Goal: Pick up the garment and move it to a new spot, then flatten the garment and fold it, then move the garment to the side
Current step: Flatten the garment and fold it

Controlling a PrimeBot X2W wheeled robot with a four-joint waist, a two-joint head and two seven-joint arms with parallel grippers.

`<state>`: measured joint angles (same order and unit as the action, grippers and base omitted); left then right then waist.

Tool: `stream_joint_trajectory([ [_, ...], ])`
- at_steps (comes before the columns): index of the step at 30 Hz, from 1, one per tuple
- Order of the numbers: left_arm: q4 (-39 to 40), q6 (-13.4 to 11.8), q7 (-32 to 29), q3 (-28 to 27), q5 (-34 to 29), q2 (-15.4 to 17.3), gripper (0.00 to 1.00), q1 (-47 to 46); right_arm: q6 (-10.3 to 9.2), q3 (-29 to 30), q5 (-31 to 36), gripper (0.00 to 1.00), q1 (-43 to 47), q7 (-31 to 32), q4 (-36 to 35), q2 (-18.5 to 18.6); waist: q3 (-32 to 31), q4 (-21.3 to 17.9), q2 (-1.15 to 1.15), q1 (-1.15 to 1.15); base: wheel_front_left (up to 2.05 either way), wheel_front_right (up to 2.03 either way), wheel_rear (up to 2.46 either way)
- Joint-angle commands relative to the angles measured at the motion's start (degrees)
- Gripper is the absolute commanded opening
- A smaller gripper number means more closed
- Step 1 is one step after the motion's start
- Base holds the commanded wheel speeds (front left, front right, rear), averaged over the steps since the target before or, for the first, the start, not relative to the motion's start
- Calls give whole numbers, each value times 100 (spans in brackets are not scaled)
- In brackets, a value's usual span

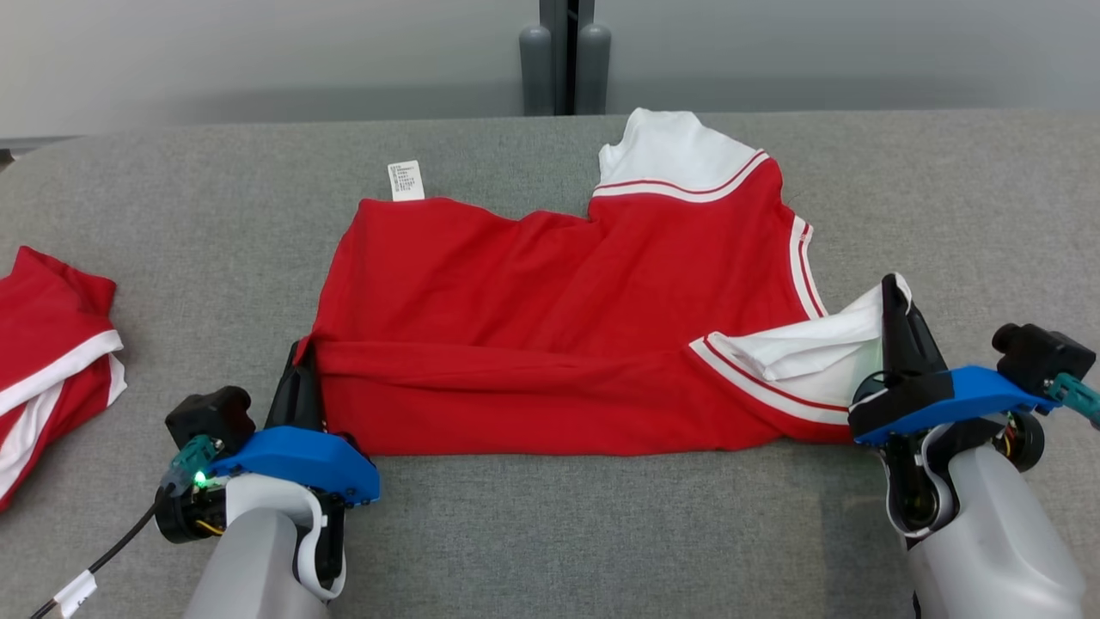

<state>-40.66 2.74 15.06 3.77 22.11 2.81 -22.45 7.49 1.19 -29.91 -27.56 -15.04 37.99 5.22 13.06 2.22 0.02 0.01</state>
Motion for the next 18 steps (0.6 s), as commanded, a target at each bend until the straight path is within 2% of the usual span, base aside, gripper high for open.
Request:
stream_joint_trajectory([
  [1,-22,14,16,-56,-52,17,0,-136,0,24,88,0,-155,-19,61,7,76,14,-2,-1,0,0,0],
  [10,-45,31,16,-73,-84,15,0,-249,-1,263,336,0,-350,-19,18,-26,237,51,-2,-1,0,0,0],
  [11,-99,44,15,-60,-41,16,43,-257,0,276,384,8,-362,-18,40,-29,241,57,-2,-1,0,0,0],
  [12,-137,65,16,-41,0,14,100,-249,0,283,430,50,-360,-19,100,-35,237,64,-2,-1,0,0,0],
  [13,-136,71,16,-32,13,17,100,-251,0,319,439,100,-368,-18,131,-48,233,69,-2,-1,0,0,0],
  [18,107,95,16,-49,113,14,100,66,0,654,544,100,-224,-18,-78,-84,200,77,-2,-1,0,0,0],
])
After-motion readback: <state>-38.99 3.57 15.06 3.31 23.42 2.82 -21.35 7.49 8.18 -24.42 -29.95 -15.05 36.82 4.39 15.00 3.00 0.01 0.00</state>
